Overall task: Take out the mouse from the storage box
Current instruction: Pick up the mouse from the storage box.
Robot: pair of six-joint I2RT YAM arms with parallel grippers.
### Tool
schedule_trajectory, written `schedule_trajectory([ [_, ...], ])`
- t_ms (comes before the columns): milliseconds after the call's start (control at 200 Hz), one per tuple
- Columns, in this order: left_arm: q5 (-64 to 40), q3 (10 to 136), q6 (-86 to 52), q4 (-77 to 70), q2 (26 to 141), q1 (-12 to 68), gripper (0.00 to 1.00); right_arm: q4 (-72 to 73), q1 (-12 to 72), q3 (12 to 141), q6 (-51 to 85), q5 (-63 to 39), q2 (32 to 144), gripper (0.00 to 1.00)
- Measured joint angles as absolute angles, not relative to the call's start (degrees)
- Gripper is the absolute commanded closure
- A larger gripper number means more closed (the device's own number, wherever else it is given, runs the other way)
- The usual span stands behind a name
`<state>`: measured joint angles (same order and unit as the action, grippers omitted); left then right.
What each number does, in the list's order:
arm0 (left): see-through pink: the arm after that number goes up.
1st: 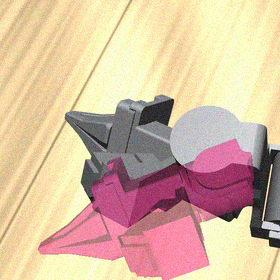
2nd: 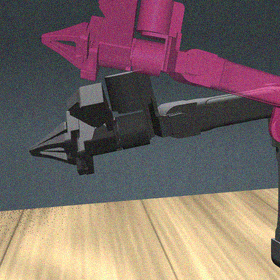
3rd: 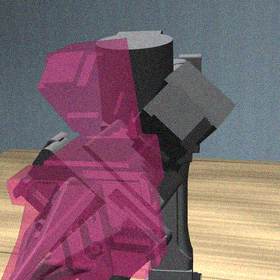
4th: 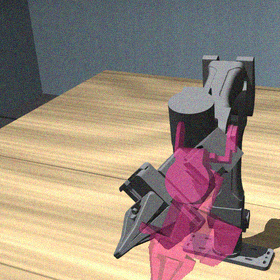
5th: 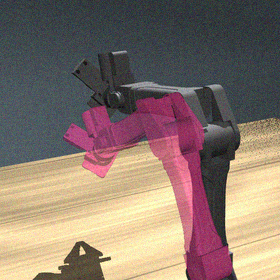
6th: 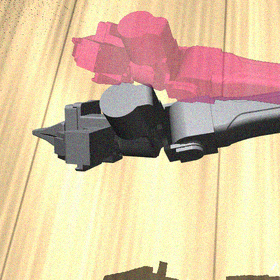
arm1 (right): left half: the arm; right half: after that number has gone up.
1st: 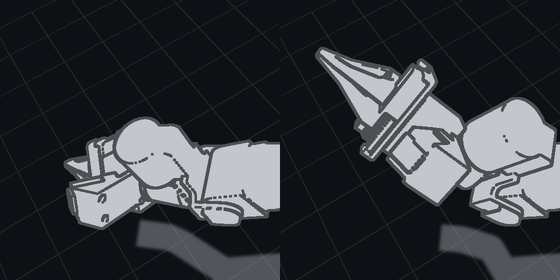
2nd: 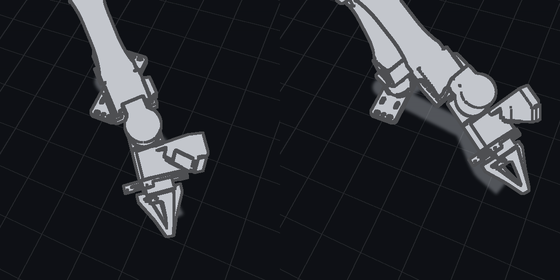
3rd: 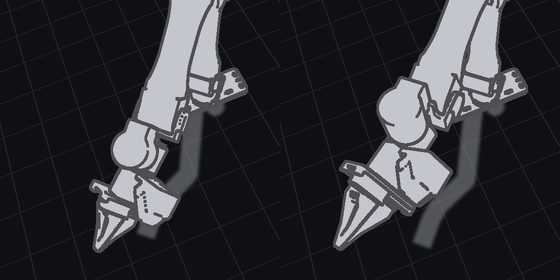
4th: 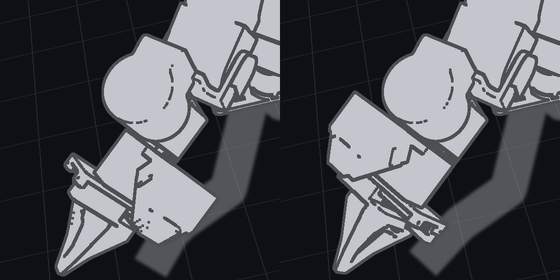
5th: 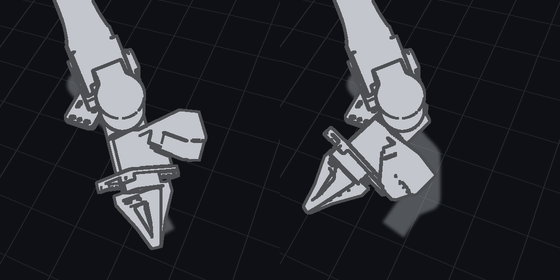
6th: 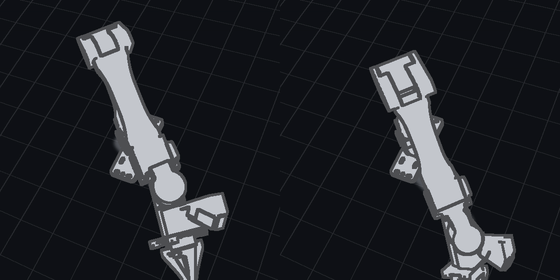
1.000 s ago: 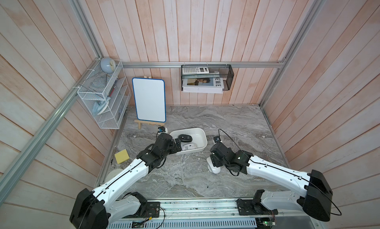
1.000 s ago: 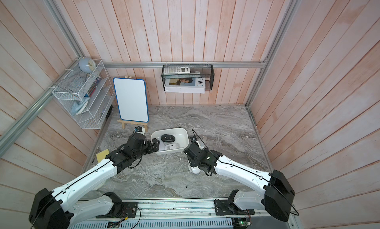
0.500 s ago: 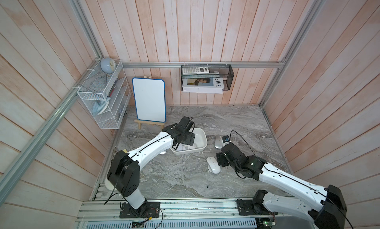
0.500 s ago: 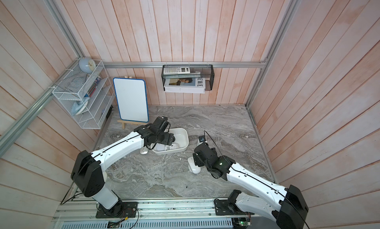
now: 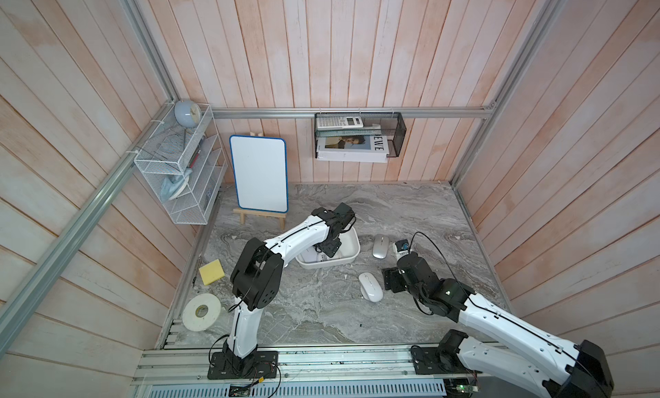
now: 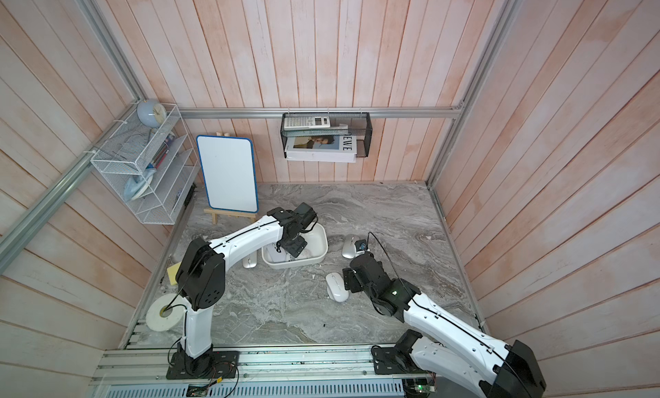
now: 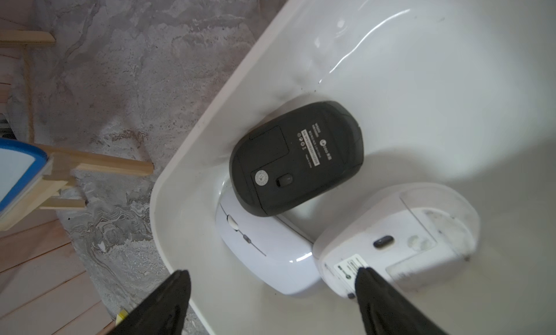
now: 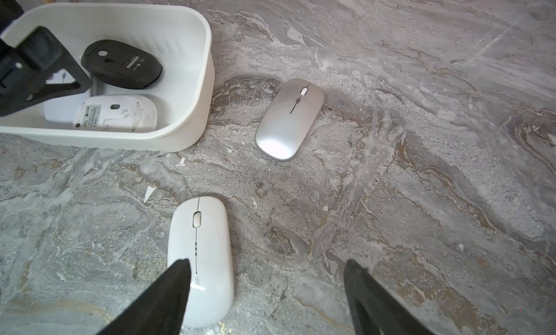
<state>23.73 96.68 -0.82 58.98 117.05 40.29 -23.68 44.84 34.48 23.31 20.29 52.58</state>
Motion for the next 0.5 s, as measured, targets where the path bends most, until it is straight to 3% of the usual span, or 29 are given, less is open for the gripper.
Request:
schedule_trajectory([
  [500,24.99,99.48,8.86,56.25,122.74,40.95,0.15,-22.11,44.40,33.67,23.31,19.35,52.01,0.15],
])
